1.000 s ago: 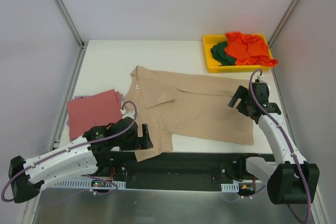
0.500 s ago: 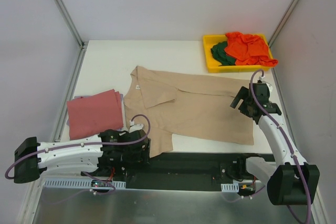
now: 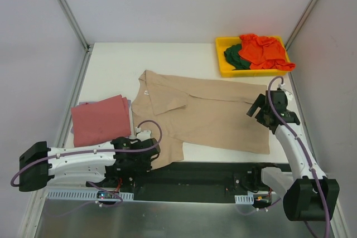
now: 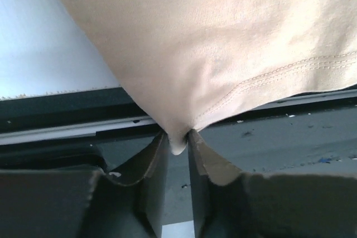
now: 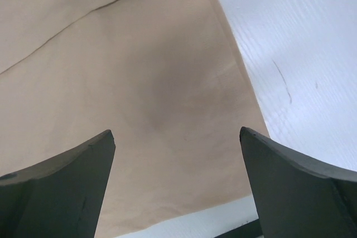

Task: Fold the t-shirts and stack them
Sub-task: Grap the side of the flattened tshirt closest away from the robot with both arms

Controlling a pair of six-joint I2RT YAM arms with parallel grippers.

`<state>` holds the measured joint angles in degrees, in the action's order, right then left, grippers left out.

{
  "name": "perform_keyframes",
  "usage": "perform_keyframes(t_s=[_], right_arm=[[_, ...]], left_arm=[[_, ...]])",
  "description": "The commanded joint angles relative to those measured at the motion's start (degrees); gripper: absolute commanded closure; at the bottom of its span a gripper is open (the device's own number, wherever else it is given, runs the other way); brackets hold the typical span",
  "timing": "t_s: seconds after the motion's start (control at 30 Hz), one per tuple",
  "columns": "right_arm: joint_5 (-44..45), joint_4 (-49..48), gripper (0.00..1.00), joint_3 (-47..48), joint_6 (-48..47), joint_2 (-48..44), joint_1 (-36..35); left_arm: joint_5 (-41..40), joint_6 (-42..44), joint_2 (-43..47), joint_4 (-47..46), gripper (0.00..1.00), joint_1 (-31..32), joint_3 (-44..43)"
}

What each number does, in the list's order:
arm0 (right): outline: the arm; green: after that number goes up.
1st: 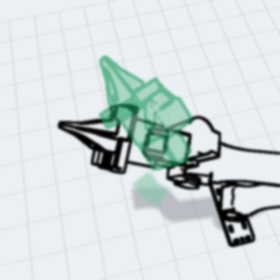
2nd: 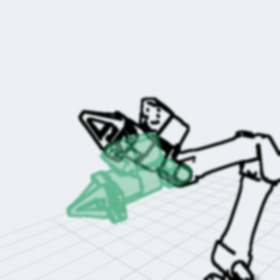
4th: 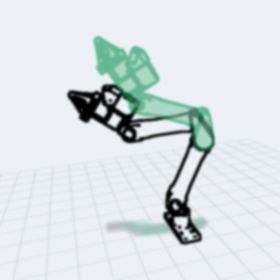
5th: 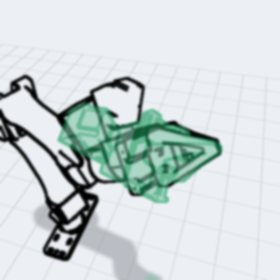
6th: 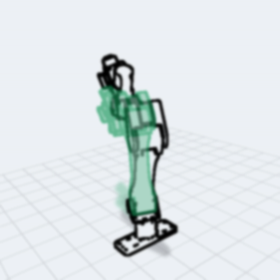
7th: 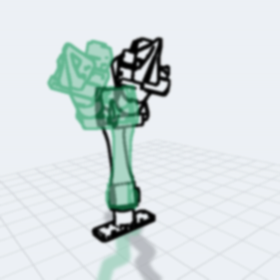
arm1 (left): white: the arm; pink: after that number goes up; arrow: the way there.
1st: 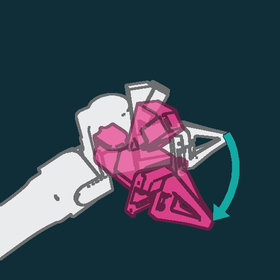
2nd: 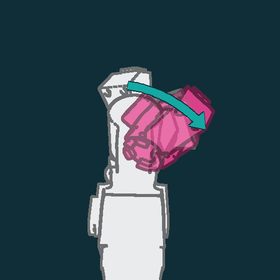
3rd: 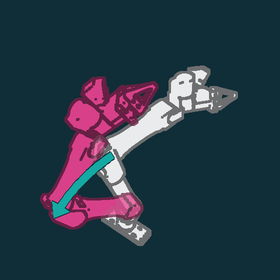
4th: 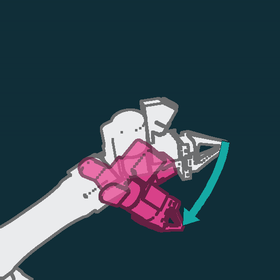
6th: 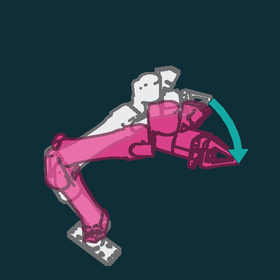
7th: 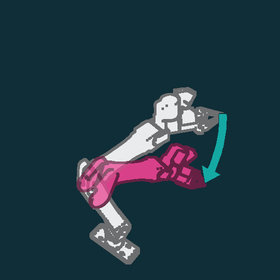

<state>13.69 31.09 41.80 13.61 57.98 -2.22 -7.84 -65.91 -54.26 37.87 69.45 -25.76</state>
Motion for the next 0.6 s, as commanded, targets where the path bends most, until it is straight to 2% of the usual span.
perform_keyframes(t_s=[0.0, 0.03, 0.23, 0.4, 0.57], right_arm=[[6.25, 6.6, 0.04, -1.19, 6.42, -4.18, 1.95], [6.52, 7.66, 0.04, -1.8, 7.83, -5.14, 2.04], [1.26, 13.9, 0.04, -5.32, 12.84, -11.55, 4.33], [-4.19, 12.24, 0.04, -12.78, 17.68, -17.89, 4.42], [-3.58, 9.26, 0.01, -16.84, 20.85, -18.52, 4.42]], left_arm=[[-2.53, -0.36, -1.64, 0.45, 0.95, 0.42, -0.26], [-2.88, -0.53, -1.2, 0.54, 1.0, 0.42, -0.26], [-7.88, 2.01, 6.7, 0.37, 1.0, 0.42, -2.62], [-13.07, 6.13, 12.07, -0.42, 1.0, 0.34, -7.01], [-18.52, 11.06, 12.34, -1.04, 1.0, 0.16, -12.11]])
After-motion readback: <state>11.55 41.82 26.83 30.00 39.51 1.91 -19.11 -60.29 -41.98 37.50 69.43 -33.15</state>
